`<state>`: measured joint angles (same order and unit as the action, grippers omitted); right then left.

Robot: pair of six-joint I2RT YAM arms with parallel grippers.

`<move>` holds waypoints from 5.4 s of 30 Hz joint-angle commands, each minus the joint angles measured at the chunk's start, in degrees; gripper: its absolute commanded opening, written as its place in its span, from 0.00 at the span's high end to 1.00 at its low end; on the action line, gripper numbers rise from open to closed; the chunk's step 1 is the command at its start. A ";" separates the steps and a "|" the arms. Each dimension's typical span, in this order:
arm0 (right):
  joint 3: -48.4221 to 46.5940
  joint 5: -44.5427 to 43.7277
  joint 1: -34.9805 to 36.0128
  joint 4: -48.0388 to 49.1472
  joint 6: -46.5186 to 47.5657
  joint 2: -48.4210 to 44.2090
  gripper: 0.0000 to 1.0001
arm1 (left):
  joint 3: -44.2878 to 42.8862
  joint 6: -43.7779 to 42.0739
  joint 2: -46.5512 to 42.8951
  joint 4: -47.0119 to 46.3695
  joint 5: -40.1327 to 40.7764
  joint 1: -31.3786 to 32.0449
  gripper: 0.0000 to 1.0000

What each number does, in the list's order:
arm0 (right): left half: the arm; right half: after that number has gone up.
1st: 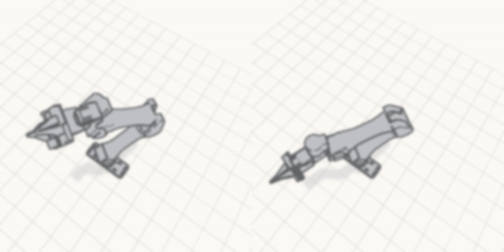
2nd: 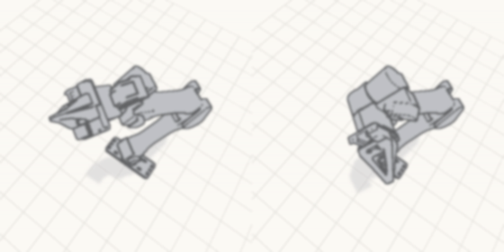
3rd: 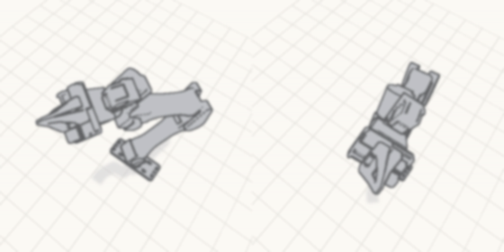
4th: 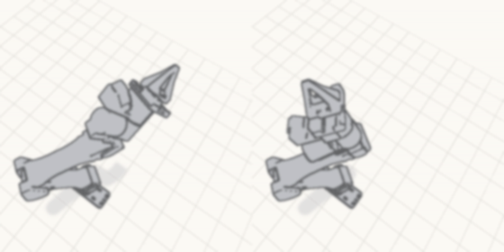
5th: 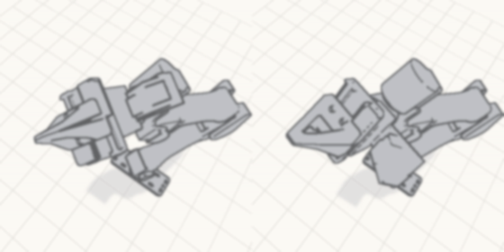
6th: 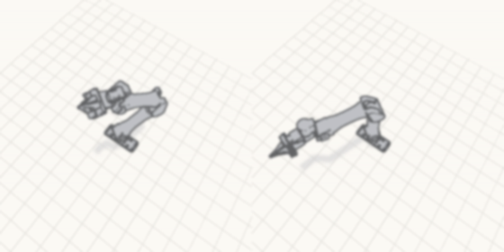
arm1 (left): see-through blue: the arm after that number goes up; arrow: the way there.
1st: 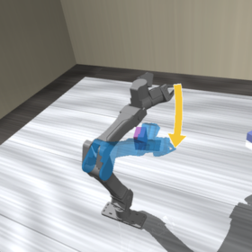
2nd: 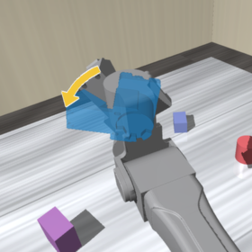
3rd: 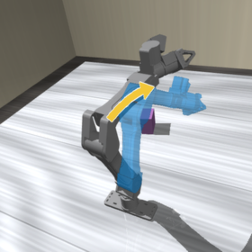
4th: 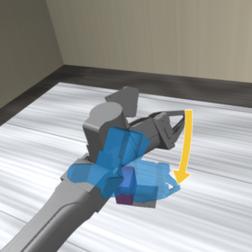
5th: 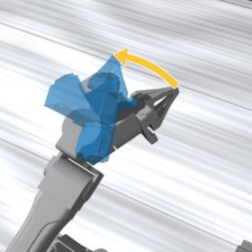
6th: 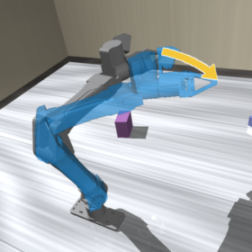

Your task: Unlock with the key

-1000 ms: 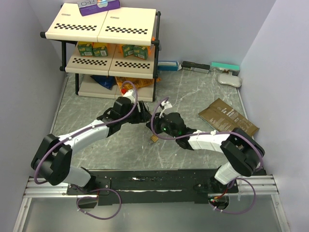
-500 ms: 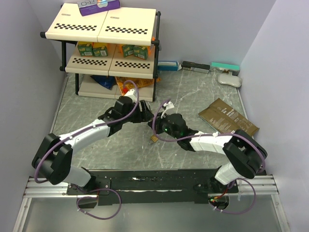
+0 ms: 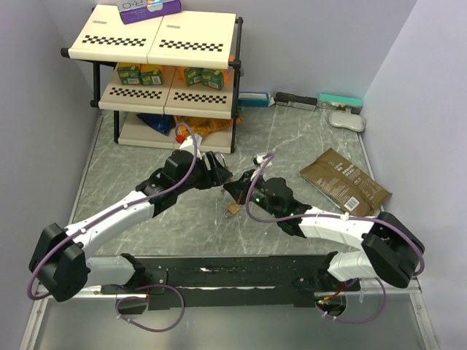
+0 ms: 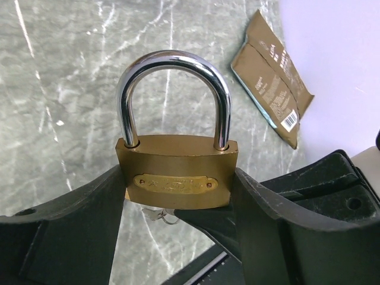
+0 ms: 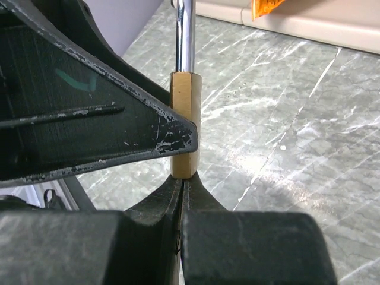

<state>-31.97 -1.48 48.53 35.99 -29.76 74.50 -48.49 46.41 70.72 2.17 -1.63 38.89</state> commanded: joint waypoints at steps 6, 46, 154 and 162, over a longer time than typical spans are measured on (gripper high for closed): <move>1.29 -8.36 3.23 11.73 2.33 -6.29 1.00 | -2.48 1.13 1.26 5.03 -2.59 2.94 0.99; 5.25 5.60 -2.47 12.26 -7.50 -13.42 1.00 | 7.80 3.25 -12.27 -9.91 -5.40 7.78 0.99; -21.38 56.32 -5.47 -29.31 16.75 -15.09 0.09 | 6.57 -28.75 -16.31 3.63 -63.58 -6.29 0.99; -20.78 56.23 -5.03 -31.33 18.33 -13.94 0.11 | 6.65 -28.75 -16.40 3.45 -63.67 -6.37 0.99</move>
<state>-51.11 53.52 42.89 4.67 -13.39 60.62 -40.73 17.85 55.02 11.68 -60.80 32.80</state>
